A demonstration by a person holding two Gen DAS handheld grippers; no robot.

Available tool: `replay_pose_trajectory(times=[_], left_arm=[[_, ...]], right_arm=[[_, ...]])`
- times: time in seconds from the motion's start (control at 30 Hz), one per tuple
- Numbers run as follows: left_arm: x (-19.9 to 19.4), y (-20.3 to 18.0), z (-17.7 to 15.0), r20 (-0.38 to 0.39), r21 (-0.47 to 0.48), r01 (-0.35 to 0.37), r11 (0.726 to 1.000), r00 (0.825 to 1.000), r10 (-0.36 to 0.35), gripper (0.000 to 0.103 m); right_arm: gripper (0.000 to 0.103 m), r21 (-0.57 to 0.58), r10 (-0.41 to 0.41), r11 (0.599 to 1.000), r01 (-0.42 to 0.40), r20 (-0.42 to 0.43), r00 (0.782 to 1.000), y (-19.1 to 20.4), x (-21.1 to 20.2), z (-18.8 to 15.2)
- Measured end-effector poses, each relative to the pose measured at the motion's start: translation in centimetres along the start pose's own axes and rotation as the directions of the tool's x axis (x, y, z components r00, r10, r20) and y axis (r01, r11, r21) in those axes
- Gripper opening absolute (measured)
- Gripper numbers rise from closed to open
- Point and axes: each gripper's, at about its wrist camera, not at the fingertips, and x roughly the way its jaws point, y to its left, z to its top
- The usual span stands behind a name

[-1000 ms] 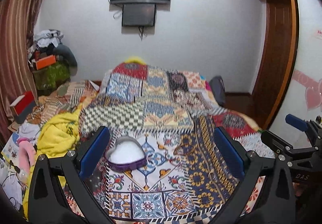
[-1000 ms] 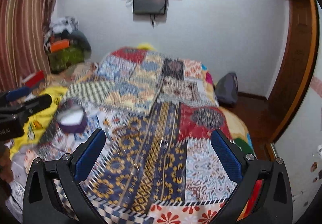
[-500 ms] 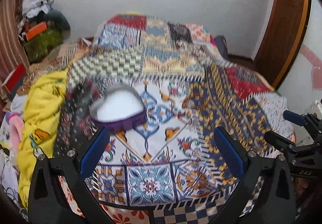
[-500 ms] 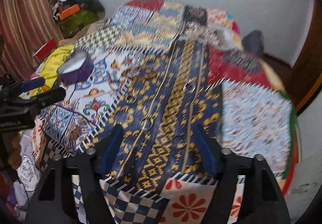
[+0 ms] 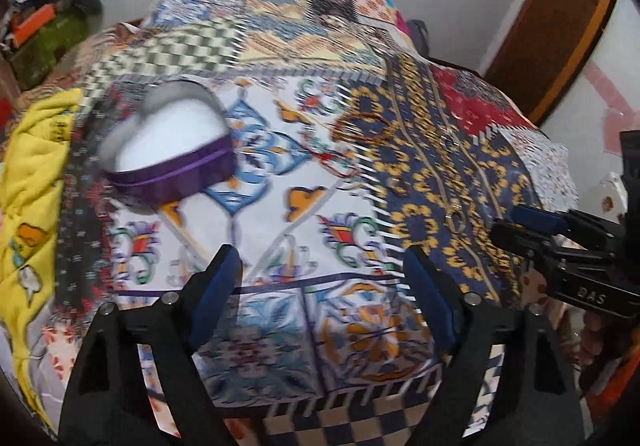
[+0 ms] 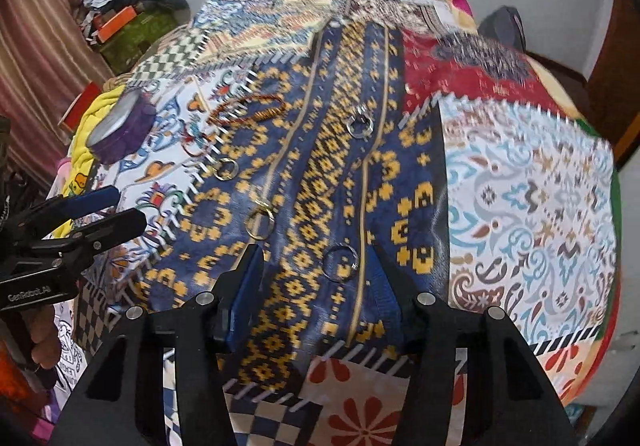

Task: Organize jewelry
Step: 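Move the right tool down toward the gold ring on the blue strip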

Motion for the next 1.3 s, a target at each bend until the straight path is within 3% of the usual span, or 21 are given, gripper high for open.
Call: replay_pose_trajectory(times=[0.07,0.3,0.4,0.53,1.1,1.3], left_arm=[[0.5,-0.7,0.2,-0.008,0.018,0.026,0.999,1.000,-0.026,0.076],[1.4,-2.8,0.9,-0.027,0.075,0.086,0.994,0.996,-0.084,0.064],[2.0,-3.2,1.0,-0.058,0.080,0.119,0.990,0.992,-0.115,0.056],[3.0,-3.7,1.0,-0.106,0.065,0.170,0.983,0.981,-0.162,0.045],[5.5,-8.2,1.9,-0.163,0.119,0.210,0.970,0.968,-0.190,0.044],[6.6,-10.5,1.9,-0.153,0.191,0.155,0.969,0.980,-0.127,0.027]], right_arm=[[0.038,0.019,0.016,1.000,-0.016,-0.018,1.000,-0.4,0.5,-0.1],[0.031,-0.003,-0.005,1.000,0.005,-0.003,1.000,-0.1,1.1,0.0],[0.019,-0.007,-0.031,1.000,0.031,0.016,0.999,-0.2,1.4,0.0],[0.018,-0.009,-0.027,1.000,0.027,0.032,0.999,-0.3,1.5,0.0],[0.018,0.048,0.014,0.999,-0.020,0.121,0.993,-1.9,-1.9,-0.5],[0.018,0.051,0.029,0.998,-0.036,0.135,0.990,-1.9,-2.1,-0.6]])
